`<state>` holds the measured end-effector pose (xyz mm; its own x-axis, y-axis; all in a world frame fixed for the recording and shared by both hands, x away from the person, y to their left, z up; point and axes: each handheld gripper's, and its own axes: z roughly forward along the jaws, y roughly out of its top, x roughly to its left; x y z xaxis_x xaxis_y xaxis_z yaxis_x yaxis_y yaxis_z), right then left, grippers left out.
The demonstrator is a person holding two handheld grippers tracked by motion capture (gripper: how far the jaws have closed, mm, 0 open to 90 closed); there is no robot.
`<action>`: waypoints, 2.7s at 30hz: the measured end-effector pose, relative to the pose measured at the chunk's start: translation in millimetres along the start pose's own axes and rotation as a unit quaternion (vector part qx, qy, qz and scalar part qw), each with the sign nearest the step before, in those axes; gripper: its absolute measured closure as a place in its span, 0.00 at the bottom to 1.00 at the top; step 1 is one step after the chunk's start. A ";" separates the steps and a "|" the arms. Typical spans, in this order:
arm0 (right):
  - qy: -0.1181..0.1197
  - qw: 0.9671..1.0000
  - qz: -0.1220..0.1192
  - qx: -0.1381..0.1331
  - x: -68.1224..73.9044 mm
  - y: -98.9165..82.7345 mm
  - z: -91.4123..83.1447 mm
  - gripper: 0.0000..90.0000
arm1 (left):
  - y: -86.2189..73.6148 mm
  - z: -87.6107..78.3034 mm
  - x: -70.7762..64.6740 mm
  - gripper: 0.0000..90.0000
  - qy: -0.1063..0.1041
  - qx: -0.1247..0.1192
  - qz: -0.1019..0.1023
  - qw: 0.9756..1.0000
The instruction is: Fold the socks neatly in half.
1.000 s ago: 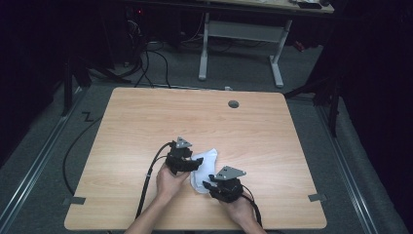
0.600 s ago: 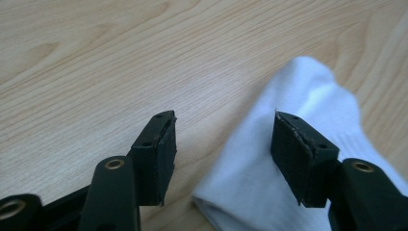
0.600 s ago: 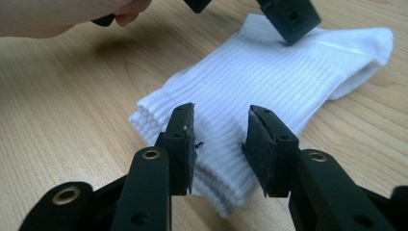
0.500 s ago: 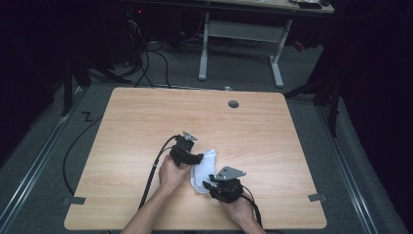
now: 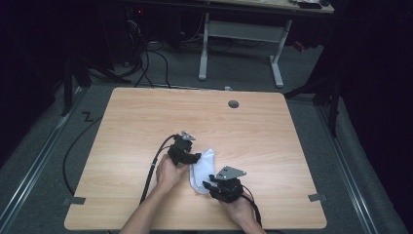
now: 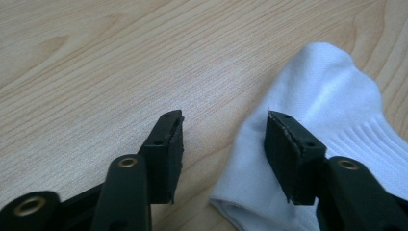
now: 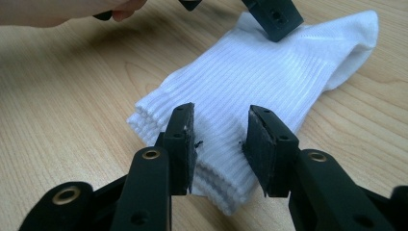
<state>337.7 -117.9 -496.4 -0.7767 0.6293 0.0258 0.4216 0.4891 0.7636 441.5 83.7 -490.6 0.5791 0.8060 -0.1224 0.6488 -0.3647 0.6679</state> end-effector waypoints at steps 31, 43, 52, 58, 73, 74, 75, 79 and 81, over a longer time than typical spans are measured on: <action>0.000 1.000 0.015 0.014 -1.6 8.4 -3.9 0.65 | 1.3 -21.0 10.7 0.95 -0.106 -0.033 -0.032 0.993; -0.003 1.000 0.021 0.011 5.8 30.8 13.5 0.65 | 2.2 -30.7 3.9 0.95 -0.133 -0.058 -0.027 0.989; -0.025 0.999 0.004 0.041 7.8 29.6 27.1 0.66 | 3.5 -40.6 1.1 0.96 -0.154 -0.077 -0.016 0.985; -0.033 0.999 0.016 0.036 2.4 28.7 26.8 0.67 | 3.6 -49.2 -2.2 0.96 -0.159 -0.089 -0.004 0.983; -0.048 0.998 0.025 0.012 -7.4 32.5 39.5 0.66 | 3.8 -53.4 -1.4 0.96 -0.149 -0.101 0.002 0.984; -0.050 0.998 0.027 0.012 -7.2 33.2 40.5 0.66 | 3.9 -53.3 -1.3 0.96 -0.150 -0.102 0.001 0.983; -0.052 0.998 0.025 0.012 -7.3 34.3 41.7 0.66 | 4.2 -52.9 -1.0 0.96 -0.151 -0.102 -0.001 0.983; -0.051 0.998 0.027 0.026 -7.3 42.6 46.1 0.65 | 4.1 -49.8 4.4 0.96 -0.150 -0.104 -0.012 0.983; -0.042 0.998 0.037 0.020 -8.6 43.3 44.7 0.61 | 3.3 -49.5 10.7 0.96 -0.150 -0.108 -0.027 0.982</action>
<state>383.5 -75.1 -492.4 -0.7016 0.7121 0.0270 0.4965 0.4614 0.7352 425.5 114.1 -453.4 0.6869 0.6359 -0.3520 0.5816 -0.1905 0.7908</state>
